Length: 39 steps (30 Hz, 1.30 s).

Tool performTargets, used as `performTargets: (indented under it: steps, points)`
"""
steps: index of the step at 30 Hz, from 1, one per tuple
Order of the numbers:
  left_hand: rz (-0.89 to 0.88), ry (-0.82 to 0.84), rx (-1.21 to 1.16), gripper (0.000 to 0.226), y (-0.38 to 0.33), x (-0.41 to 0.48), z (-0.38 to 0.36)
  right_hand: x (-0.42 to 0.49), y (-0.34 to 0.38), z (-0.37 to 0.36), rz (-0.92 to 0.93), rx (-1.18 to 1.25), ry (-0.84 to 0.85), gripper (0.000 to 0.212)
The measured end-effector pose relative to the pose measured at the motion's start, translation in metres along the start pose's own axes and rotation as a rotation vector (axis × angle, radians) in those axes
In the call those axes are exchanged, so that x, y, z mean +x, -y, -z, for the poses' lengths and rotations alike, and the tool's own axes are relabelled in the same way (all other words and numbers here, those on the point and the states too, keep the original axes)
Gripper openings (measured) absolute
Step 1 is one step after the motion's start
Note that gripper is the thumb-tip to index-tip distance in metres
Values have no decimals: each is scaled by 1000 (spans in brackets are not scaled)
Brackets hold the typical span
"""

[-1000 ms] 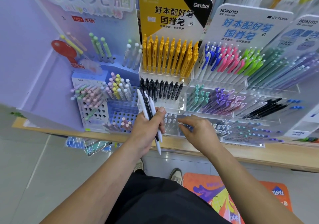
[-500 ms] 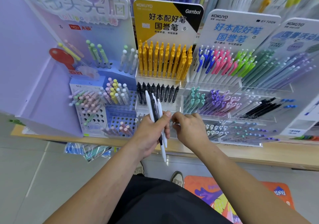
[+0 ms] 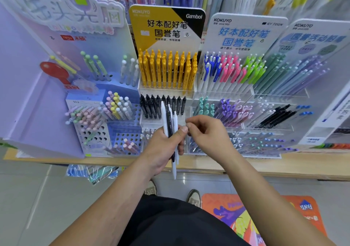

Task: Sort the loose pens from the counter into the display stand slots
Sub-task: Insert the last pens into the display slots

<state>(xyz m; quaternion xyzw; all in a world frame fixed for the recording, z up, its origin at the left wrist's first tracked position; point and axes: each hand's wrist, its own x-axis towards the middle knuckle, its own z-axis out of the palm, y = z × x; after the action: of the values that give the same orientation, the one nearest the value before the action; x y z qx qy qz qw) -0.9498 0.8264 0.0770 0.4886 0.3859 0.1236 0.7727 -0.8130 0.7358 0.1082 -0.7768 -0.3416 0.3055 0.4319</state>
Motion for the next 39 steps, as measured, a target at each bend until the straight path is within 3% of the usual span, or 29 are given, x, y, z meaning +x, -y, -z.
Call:
performTargets:
  steps: [2, 4, 6, 8, 12, 20, 24, 27, 30, 32, 36, 39]
  points:
    - [13, -54, -5, 25, 0, 3, -1, 0, -4, 2, 92, -209, 11, 18]
    - [26, -105, -13, 26, 1, 5, 2, 1, -14, -3, 222, -571, 41, 26]
    - [30, -118, 16, 25, 5, 5, 7, 5, -29, -12, 222, -796, 109, 34]
    - [20, -115, 46, 25, 8, 3, 8, 8, -46, -19, 226, -818, 126, 30]
    - [16, -115, 77, 21, 10, -2, 9, 11, -63, -23, 343, -768, -1, 9]
    - [36, -121, 78, 26, 13, -6, 13, 14, -58, -26, 317, -903, 18, 12]
    - [42, -104, 87, 22, 12, -7, 12, 10, -51, -20, 295, -814, -8, 11]
    - [32, -31, 96, 27, 7, -6, 9, -2, -16, -10, 224, -436, -103, 14]
    - [11, 61, 122, 27, -2, -6, -1, -1, 15, -3, -118, 145, 167, 24]
    - [-5, 91, 150, 27, -6, -6, -7, 2, 19, 1, -230, 372, 245, 33]
    - [-51, 66, 137, 30, -11, -8, -10, 1, 12, 7, -236, 449, 118, 35]
    - [-60, -17, 77, 34, -12, -6, -14, -2, 9, 10, -148, 439, -80, 21]
